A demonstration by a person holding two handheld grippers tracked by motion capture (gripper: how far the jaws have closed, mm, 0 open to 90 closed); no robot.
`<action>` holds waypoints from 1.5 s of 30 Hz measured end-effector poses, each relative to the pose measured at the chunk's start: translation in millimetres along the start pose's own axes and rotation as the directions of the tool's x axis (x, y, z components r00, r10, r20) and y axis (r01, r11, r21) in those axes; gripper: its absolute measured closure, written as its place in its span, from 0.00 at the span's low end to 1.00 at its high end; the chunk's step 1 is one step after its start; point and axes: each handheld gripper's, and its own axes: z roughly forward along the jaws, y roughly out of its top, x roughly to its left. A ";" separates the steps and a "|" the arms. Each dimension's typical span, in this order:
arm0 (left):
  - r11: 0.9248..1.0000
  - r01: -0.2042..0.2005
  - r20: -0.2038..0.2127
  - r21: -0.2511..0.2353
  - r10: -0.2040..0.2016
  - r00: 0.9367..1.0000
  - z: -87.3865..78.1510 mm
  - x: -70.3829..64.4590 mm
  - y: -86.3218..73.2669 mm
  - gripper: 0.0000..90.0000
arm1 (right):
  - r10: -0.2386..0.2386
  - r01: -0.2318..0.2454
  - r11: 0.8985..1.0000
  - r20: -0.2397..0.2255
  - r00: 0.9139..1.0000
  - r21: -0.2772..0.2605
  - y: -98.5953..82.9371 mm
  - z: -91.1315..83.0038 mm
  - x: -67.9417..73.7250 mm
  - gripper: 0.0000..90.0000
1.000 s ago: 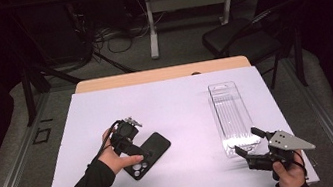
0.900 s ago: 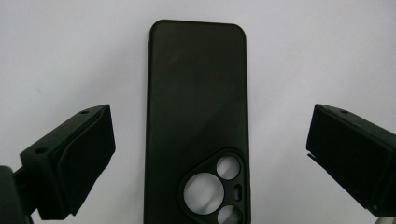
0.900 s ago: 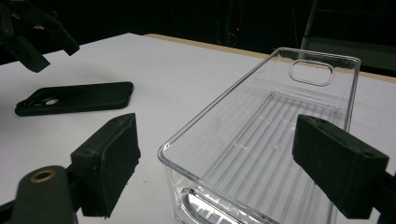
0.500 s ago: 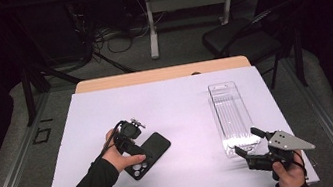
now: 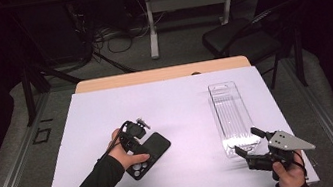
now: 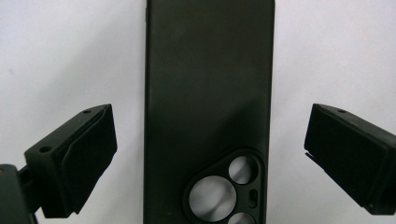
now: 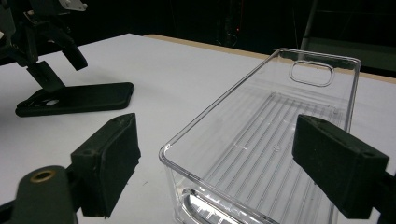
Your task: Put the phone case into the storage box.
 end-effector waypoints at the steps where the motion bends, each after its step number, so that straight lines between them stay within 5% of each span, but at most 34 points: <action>1: 1.000 -0.002 0.003 0.011 0.002 1.000 1.1 0.7 0.5 0.04 | 0.000 0.000 1.000 0.000 1.000 0.000 0.0 0.0 0.0 0.16; 25: 0.993 -0.017 -0.034 0.121 0.021 0.999 23.2 -2.4 2.5 0.05 | 0.000 0.000 1.000 -0.001 1.000 0.003 -0.4 0.3 -0.2 0.16; 45: 0.992 -0.006 -0.034 0.128 0.011 0.999 28.9 -1.7 -1.8 0.08 | 0.000 0.000 1.000 -0.004 1.000 0.006 -0.8 1.1 0.0 0.16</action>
